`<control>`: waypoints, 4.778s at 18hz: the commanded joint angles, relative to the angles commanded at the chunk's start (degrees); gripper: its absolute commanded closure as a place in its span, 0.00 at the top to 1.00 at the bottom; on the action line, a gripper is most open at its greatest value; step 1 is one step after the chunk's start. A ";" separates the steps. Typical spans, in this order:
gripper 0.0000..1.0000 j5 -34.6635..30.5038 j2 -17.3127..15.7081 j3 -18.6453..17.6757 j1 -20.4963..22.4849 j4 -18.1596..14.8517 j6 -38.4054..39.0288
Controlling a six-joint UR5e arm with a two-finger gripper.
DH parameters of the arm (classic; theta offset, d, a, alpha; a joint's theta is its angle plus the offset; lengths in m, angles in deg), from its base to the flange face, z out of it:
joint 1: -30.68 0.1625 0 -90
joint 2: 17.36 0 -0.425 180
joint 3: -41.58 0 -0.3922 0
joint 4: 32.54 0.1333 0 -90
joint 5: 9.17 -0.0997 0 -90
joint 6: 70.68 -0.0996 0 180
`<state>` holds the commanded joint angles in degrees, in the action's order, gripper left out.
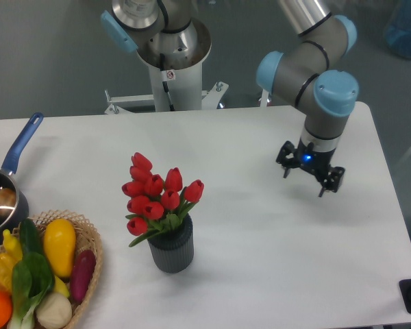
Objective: Pick up the flowers from the vase
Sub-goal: 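Move the open gripper toward the red tulips in the grey vase, then lower the gripper around the tulip stems above the vase rim, then close the gripper on the tulip stems and start lifting, then lift the tulip bunch straight up out of the grey vase, then carry the held tulips away from the vase over the table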
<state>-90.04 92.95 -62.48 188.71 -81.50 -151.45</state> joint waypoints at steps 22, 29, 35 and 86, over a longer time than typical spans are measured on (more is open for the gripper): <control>1.00 34.88 -7.22 -4.65 -2.64 -0.44 -0.79; 1.00 45.61 -8.71 -6.33 -8.70 -0.53 -1.14; 1.00 47.82 -8.89 -6.59 -11.87 -0.53 -2.11; 0.00 54.76 -24.98 -2.11 5.88 -2.73 12.65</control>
<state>-35.28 67.97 -64.59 194.59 -84.22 -138.80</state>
